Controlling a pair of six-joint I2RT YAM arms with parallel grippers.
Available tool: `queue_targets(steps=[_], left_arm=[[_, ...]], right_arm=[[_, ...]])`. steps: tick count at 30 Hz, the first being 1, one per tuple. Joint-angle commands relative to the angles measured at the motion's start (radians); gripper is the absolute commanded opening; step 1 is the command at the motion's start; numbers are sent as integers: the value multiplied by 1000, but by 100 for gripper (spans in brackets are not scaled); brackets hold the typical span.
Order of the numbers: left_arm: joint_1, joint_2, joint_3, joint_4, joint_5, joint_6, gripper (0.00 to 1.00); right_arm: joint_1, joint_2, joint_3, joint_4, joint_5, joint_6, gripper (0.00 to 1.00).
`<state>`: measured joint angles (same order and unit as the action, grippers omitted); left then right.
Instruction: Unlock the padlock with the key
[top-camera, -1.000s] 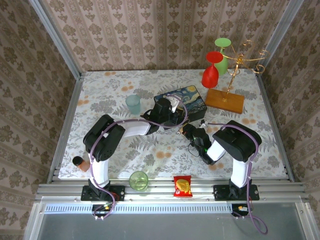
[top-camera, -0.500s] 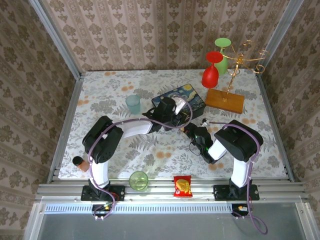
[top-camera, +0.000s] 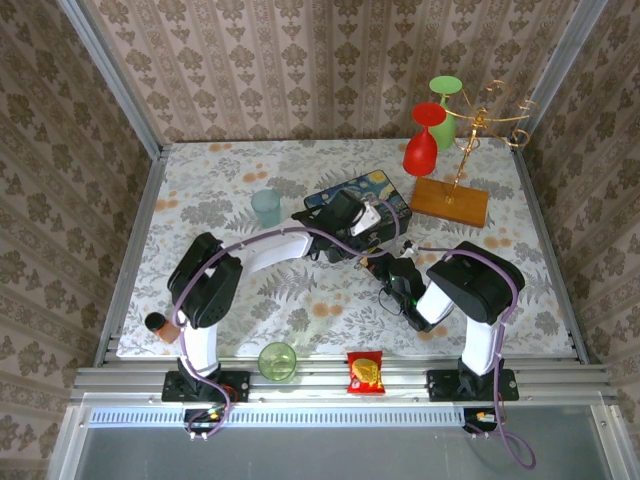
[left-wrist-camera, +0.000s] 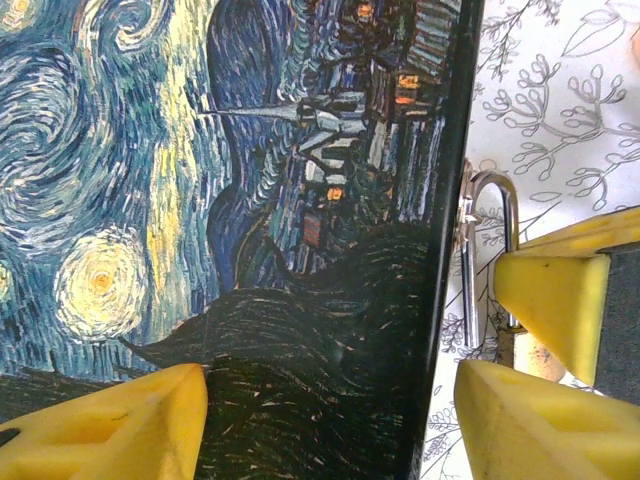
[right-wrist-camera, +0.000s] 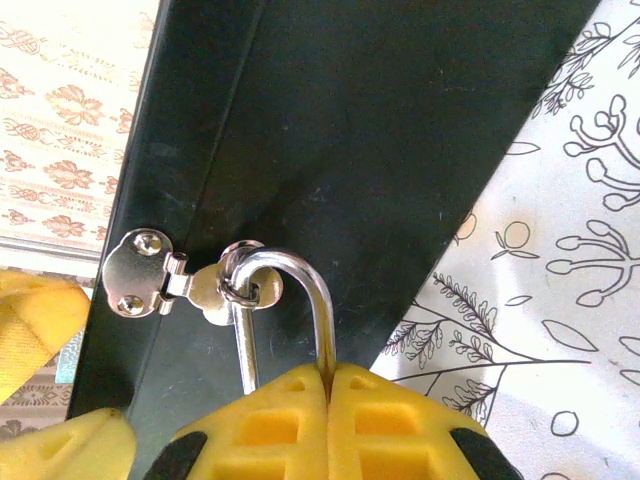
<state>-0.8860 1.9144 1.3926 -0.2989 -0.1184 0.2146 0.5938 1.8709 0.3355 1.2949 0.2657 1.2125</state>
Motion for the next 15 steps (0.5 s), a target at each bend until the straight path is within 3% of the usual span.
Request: queue_targets(steps=[1, 15], left_arm=[[-17, 69, -1, -182, -79, 34, 66], [-51, 122, -41, -229, -196, 99, 55]], right_arm=[[5, 12, 3, 2, 32, 15, 0], [-31, -52, -6, 8, -14, 37, 0]])
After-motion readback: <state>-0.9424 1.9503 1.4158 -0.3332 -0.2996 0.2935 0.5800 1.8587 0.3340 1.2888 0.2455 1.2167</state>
